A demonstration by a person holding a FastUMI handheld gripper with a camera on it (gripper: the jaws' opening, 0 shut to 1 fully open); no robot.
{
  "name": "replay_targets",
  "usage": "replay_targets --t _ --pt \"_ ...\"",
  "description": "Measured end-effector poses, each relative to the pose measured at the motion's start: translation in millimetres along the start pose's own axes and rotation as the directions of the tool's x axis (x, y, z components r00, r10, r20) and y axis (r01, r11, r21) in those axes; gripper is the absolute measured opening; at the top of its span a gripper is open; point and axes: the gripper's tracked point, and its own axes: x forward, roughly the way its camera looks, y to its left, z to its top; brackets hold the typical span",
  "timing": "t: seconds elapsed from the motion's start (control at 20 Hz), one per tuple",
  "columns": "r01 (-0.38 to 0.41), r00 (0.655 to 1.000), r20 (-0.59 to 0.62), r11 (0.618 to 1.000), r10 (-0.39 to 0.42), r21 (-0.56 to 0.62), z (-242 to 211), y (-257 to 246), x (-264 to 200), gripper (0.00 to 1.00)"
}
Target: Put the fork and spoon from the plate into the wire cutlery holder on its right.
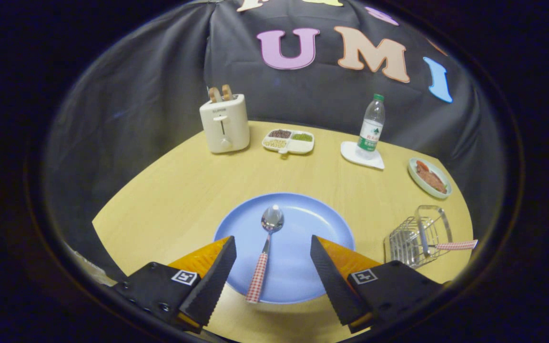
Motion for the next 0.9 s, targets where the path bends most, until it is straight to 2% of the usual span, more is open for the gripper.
replay_targets --t 0.3,0.8,0.9 --pt "0.023 0.997 -0.073 0.999 -0.025 -0.026 -22 2 19 1.0" --pt "-0.011 0.989 -0.148 0.999 0.006 -0.032 -41 13 29 0.6" --pt "-0.022 0.988 -0.155 0.999 0.014 -0.047 -44 17 28 0.6"
